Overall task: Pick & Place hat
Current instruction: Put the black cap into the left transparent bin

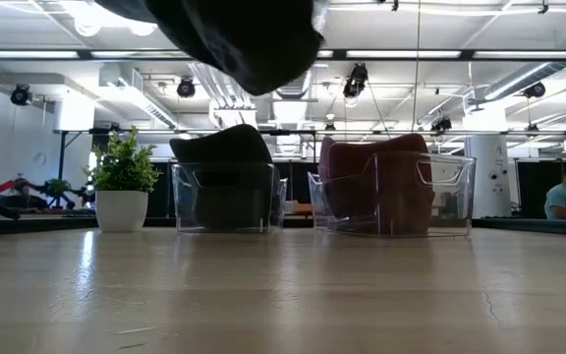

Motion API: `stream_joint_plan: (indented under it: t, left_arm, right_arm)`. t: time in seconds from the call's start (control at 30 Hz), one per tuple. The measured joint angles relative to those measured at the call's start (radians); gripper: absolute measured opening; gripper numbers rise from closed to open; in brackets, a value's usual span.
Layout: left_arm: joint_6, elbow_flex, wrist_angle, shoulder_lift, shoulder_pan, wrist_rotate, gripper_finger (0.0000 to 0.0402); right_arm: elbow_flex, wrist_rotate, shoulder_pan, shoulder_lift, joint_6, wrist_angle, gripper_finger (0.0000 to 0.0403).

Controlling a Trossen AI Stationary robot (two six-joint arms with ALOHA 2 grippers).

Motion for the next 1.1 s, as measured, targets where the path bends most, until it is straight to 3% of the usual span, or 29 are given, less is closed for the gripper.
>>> stream_joint_plan:
  t: [0.23,0.33,0.47,0.63,0.87,1.1]
  left_arm:
    - [0.091,0.0,0.013,0.012,-0.043,-0.015,0.0005]
    - [0.125,0.006,0.014,0.015,-0.048,-0.056,0.0005]
    - [0.115,0.031,0.02,0.014,-0.052,-0.036,0.0005]
    - [0.096,0.036,0.021,0.014,-0.056,-0.038,0.0005]
    - [0.04,0.032,0.024,0.011,-0.057,0.067,0.0005]
    - [0.038,0.005,0.015,0.012,-0.054,0.215,0.0005]
  right_arm:
    - [0.067,-0.119,-0.028,0.203,-0.026,0.221,0.0028]
    - [0.115,-0.123,-0.033,0.307,-0.017,0.226,0.0028]
    - [0.182,-0.1,-0.038,0.446,-0.031,0.215,0.0028]
    - [0.28,-0.037,-0.047,0.541,-0.06,0.103,0.0028]
    - [0.412,-0.109,-0.049,0.556,-0.152,-0.066,0.0028]
    - [0.487,-0.077,-0.021,0.416,-0.213,-0.179,0.0028]
